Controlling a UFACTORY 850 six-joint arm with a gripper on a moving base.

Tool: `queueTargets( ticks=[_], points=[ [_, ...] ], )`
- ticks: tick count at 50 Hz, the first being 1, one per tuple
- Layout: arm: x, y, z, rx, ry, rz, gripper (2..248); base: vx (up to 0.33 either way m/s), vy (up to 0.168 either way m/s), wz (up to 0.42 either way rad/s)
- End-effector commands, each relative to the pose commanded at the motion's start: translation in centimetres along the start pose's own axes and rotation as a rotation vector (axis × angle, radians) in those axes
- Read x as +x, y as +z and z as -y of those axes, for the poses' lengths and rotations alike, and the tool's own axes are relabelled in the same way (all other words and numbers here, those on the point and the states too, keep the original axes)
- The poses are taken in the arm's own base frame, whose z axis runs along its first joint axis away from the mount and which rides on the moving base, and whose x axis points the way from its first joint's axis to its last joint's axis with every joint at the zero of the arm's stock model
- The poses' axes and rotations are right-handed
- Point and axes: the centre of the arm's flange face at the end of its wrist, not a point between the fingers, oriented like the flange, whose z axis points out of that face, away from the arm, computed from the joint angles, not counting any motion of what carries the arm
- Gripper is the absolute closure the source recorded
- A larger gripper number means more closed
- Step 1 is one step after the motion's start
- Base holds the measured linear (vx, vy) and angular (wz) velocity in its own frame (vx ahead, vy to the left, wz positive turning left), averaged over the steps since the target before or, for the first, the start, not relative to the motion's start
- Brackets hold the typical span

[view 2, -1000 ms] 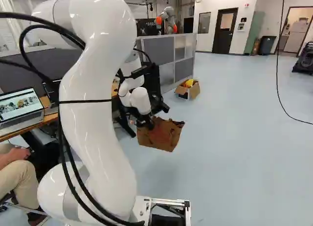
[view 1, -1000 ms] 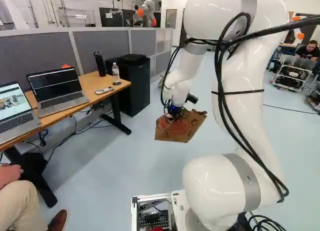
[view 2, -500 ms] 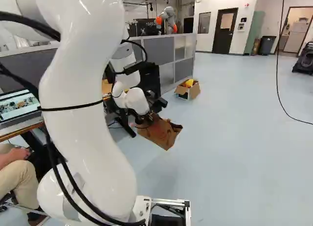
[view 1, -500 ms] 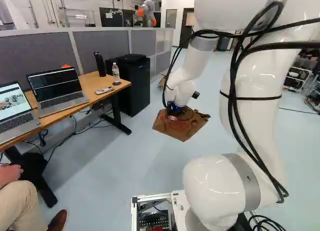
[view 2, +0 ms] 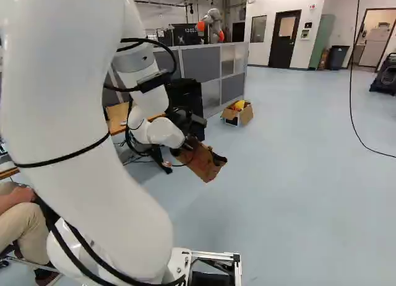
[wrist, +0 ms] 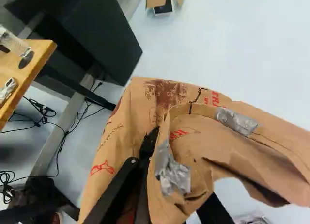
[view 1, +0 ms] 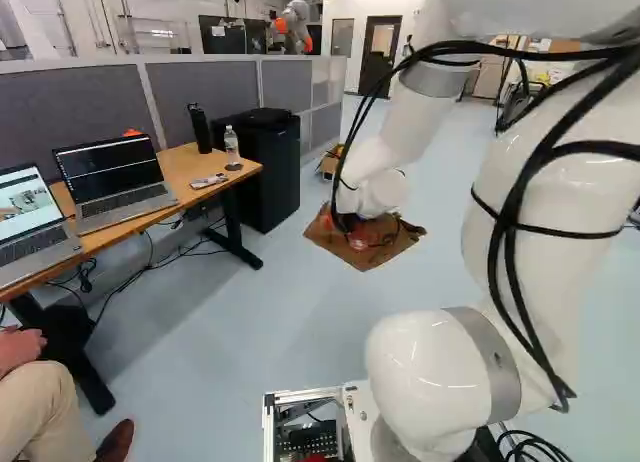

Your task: Pick up the grocery bag from the ground

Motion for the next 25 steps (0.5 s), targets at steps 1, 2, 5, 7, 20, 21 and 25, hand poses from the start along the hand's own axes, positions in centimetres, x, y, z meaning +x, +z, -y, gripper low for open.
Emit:
queueTargets(
  ticks=[1, 2, 5, 7, 20, 21, 25],
  points=[
    [-0.1, -0.2, 0.0, 0.004, -0.009, -0.009, 231, 0.0, 0.0, 0.0],
    [-0.2, -0.5, -0.1, 0.007, -0.017, -0.018, 231, 0.0, 0.0, 0.0],
    [-0.4, -1.1, -0.1, 0.016, -0.043, -0.044, 231, 0.0, 0.0, 0.0],
    [-0.6, -1.6, -0.2, 0.022, -0.059, -0.062, 231, 0.0, 0.0, 0.0],
    [-1.8, -4.1, -0.6, 0.051, -0.154, -0.164, 231, 0.0, 0.0, 0.0],
    [-1.9, -4.2, -0.6, 0.052, -0.161, -0.171, 231, 0.0, 0.0, 0.0],
    [-2.2, -4.9, -0.7, 0.058, -0.186, -0.199, 231, 0.0, 0.0, 0.0]
  ],
)
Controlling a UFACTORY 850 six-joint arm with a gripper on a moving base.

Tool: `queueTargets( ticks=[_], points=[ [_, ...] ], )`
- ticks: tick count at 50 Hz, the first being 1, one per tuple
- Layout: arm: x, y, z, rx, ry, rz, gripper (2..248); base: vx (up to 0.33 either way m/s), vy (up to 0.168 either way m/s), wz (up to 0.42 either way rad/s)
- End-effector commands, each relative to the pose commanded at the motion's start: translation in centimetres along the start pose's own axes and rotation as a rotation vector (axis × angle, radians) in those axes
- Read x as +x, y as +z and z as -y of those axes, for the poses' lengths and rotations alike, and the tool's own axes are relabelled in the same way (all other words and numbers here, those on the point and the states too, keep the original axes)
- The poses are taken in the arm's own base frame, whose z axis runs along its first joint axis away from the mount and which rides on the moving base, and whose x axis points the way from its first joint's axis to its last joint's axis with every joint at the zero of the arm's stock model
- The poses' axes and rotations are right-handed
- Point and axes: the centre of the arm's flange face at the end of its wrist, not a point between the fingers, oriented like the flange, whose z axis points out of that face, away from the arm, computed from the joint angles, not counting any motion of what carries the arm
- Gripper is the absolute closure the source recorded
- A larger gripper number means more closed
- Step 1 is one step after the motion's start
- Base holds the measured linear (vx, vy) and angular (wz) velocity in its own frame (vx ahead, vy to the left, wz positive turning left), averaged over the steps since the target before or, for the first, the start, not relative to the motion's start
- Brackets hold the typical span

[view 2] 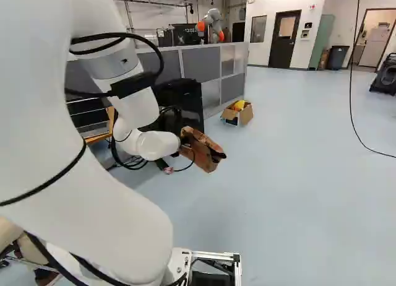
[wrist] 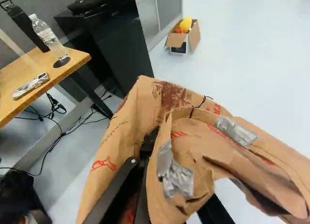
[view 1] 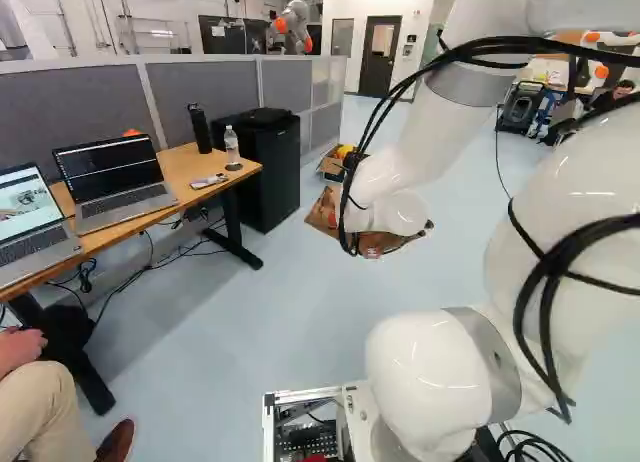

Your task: Pick up the grocery bag from the ground

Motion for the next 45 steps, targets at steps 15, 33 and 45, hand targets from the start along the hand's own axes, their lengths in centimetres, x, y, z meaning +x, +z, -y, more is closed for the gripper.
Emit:
queueTargets(
  ticks=[15, 33, 45],
  points=[
    [-0.8, -2.2, -0.1, 0.014, -0.081, -0.089, 231, 0.0, 0.0, 0.0],
    [-1.6, -3.9, -0.2, 0.02, -0.146, -0.162, 231, 0.0, 0.0, 0.0],
    [-1.9, -4.6, -0.3, 0.021, -0.17, -0.189, 231, 0.0, 0.0, 0.0]
  ],
)
